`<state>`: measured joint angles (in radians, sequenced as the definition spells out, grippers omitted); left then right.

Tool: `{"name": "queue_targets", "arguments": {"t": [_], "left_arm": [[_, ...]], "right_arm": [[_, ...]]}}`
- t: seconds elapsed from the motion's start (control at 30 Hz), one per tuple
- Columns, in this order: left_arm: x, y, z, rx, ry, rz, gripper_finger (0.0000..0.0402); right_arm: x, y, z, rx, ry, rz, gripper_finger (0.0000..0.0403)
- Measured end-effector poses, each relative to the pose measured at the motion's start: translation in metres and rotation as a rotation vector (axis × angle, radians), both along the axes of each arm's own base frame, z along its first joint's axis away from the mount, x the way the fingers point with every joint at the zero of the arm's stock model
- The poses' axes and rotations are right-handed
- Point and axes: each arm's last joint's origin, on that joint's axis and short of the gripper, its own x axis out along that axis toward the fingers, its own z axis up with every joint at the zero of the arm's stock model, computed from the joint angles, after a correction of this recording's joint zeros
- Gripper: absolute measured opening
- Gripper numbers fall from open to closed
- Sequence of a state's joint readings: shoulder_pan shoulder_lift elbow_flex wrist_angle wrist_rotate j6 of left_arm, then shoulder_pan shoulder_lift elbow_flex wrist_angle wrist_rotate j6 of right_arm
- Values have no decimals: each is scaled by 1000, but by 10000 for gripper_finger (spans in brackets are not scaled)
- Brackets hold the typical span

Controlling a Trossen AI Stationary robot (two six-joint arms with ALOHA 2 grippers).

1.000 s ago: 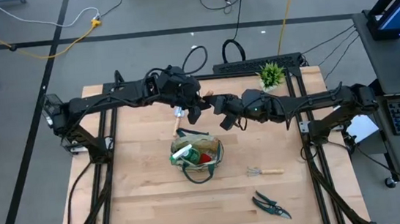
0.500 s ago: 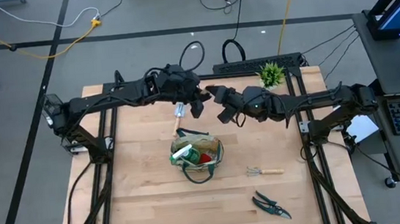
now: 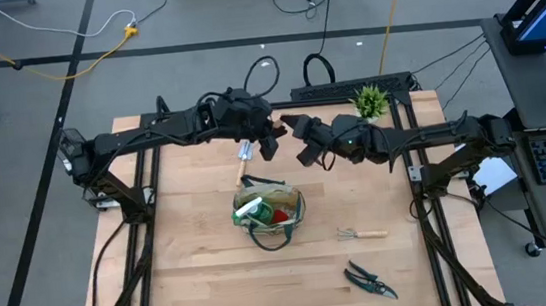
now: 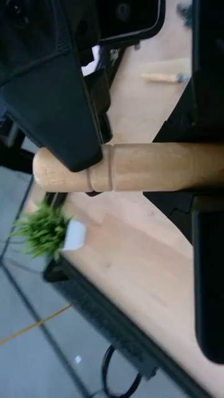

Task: Pick & Place Garden tools in Gardening bag
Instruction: Put the right brown trowel into the white gardening bag

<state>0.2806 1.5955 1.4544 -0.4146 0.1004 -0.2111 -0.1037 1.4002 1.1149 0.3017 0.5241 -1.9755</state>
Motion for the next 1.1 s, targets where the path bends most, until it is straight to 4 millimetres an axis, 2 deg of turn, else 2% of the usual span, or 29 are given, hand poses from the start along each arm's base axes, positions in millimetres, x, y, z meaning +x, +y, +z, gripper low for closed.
{"name": "queue_targets", "arguments": {"t": [0.5, 0.9, 1.1], "left_arm": [[0, 1, 0, 13, 2, 24, 53], [-4, 8, -5, 26, 53, 68, 53], [-4, 9, -4, 38, 41, 80, 53]], "right_arm": [[-1, -5, 2, -4, -25, -31, 80], [-5, -12, 6, -2, -52, -190, 80], [-10, -26, 5, 76, -128, -310, 80]]}}
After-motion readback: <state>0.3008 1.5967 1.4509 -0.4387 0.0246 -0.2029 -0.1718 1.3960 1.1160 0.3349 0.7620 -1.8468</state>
